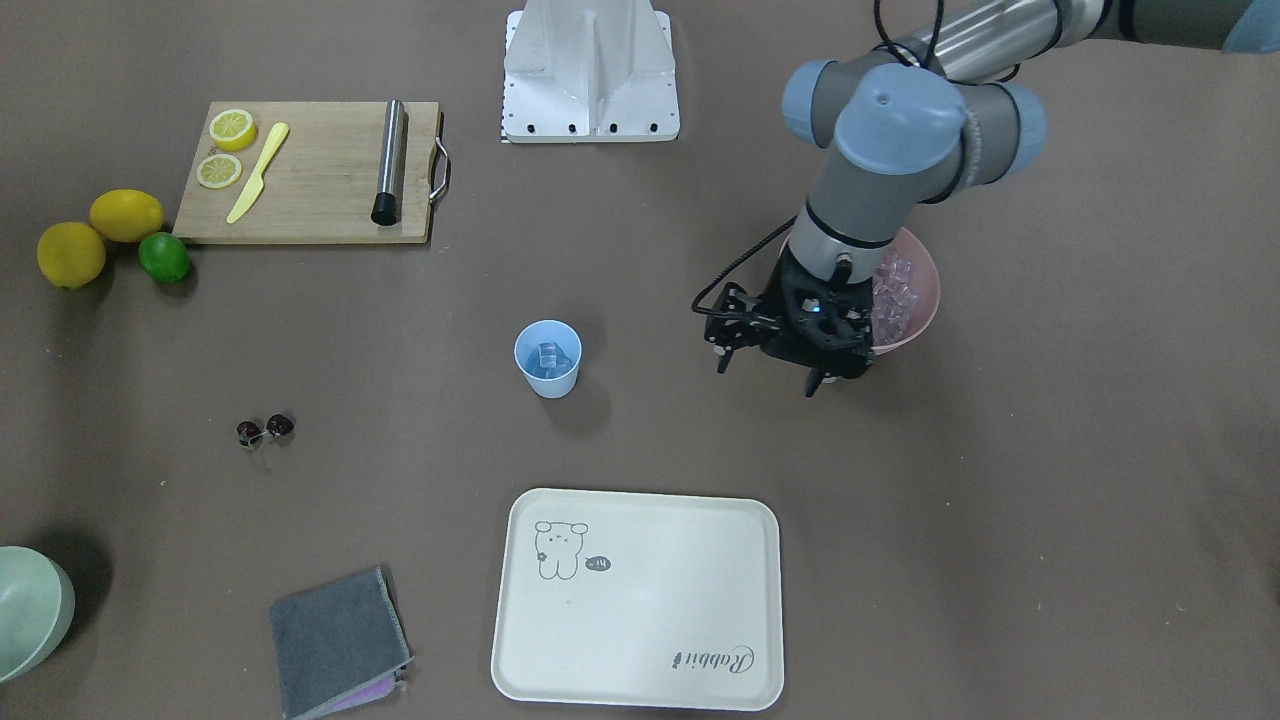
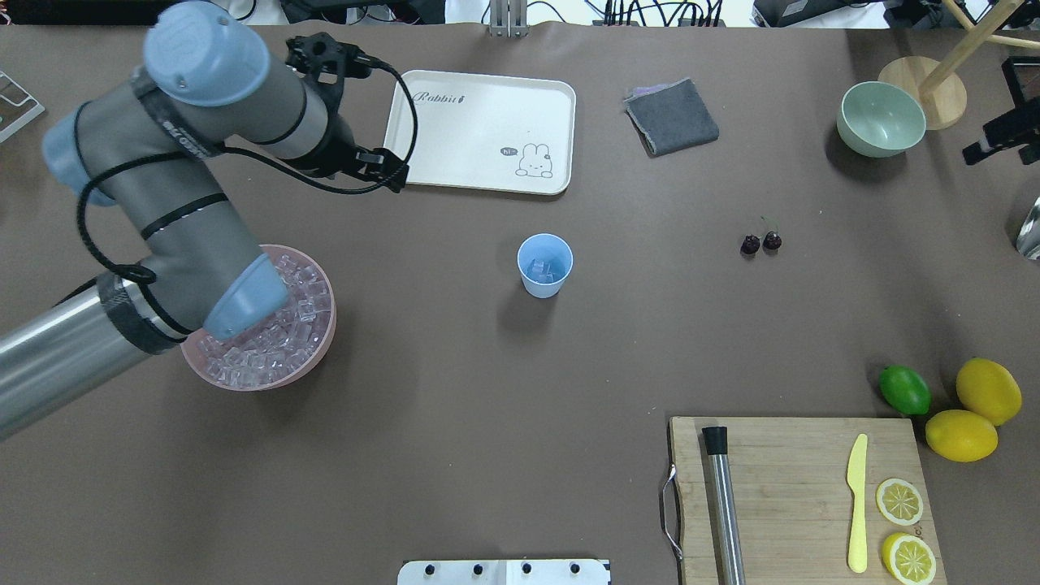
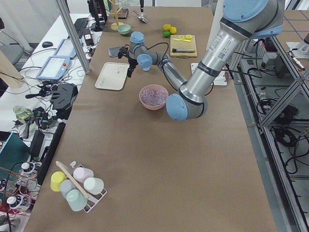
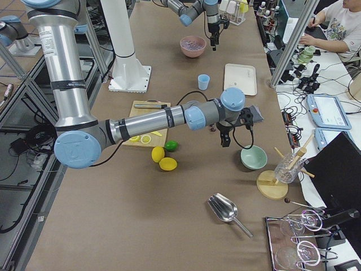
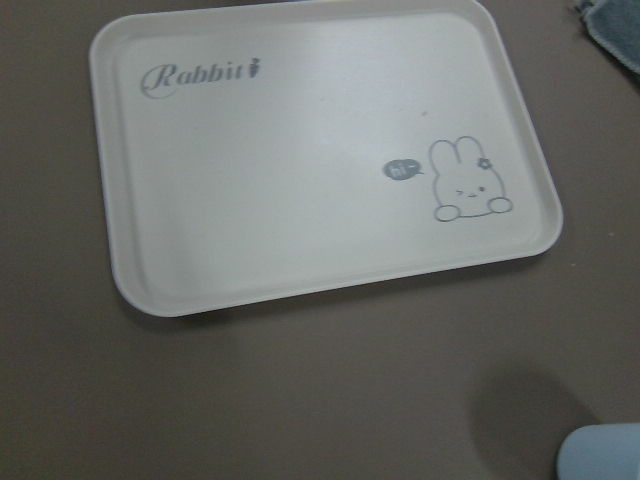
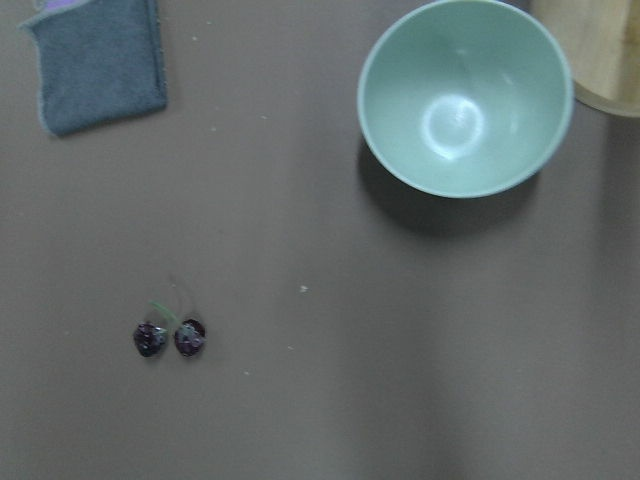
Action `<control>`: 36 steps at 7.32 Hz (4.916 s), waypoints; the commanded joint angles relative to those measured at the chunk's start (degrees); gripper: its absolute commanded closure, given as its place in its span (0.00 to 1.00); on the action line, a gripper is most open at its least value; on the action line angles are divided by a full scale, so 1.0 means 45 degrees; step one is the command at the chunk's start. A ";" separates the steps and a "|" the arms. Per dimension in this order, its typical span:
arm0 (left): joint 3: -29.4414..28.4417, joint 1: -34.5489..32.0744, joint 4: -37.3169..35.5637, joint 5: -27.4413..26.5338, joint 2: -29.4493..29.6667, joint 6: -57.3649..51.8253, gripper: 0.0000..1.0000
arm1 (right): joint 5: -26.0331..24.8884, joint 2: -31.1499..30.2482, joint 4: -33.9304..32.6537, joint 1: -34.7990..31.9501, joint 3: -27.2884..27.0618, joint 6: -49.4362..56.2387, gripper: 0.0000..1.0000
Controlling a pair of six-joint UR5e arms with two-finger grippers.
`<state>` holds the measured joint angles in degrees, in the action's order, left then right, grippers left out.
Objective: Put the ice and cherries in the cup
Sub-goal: 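Raise the left gripper away from the cup while the right arm reaches toward the cherries, then lower the right gripper onto the two cherries and grasp them by the stems, then carry the cherries with the right gripper over the blue cup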
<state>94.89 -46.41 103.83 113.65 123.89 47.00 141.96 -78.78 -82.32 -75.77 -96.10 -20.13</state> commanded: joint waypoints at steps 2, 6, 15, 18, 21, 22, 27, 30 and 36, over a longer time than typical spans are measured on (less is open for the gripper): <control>0.0242 -0.0585 0.0032 0.0232 -0.0870 -0.0191 0.02 | -0.3443 0.1876 0.2061 0.3660 0.0572 -0.4559 0.00; 0.0163 -0.0683 0.0111 0.0212 -0.0949 -0.0153 0.02 | -0.5641 0.2430 0.2666 0.5426 0.1706 -0.5585 0.03; 0.0456 -0.0488 0.0130 0.0192 -0.1047 0.0004 0.02 | -0.6254 0.1765 0.5071 0.6213 0.2997 -0.5468 0.07; 0.0574 -0.0468 0.0111 0.0193 -0.1164 0.0004 0.02 | -0.6136 0.1610 0.5091 0.6095 0.2841 -0.5506 0.08; 0.0709 -0.0468 0.0130 0.0212 -0.1242 0.0062 0.02 | -0.6175 0.1491 0.5091 0.6173 0.2802 -0.5585 0.08; 0.0788 -0.0468 0.0111 0.0212 -0.1281 0.0062 0.02 | -0.6233 0.1472 0.5091 0.6192 0.2802 -0.5604 0.09; 0.0964 -0.0468 0.0111 0.0213 -0.1281 0.0101 0.02 | -0.6253 0.1511 0.5091 0.6251 0.2782 -0.5585 0.53; 0.0925 -0.0449 0.0111 0.0212 -0.1301 0.0101 0.02 | -0.6136 0.1453 0.4956 0.6154 0.2161 -0.5585 0.80; 0.0770 -0.0331 0.0130 0.0135 -0.1262 0.0063 0.02 | -0.6057 0.4684 -0.2518 0.6169 -0.1672 -0.7040 0.95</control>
<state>98.72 -48.00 104.36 114.41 118.14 47.49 114.75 -63.95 -85.79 -49.12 -102.11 -47.84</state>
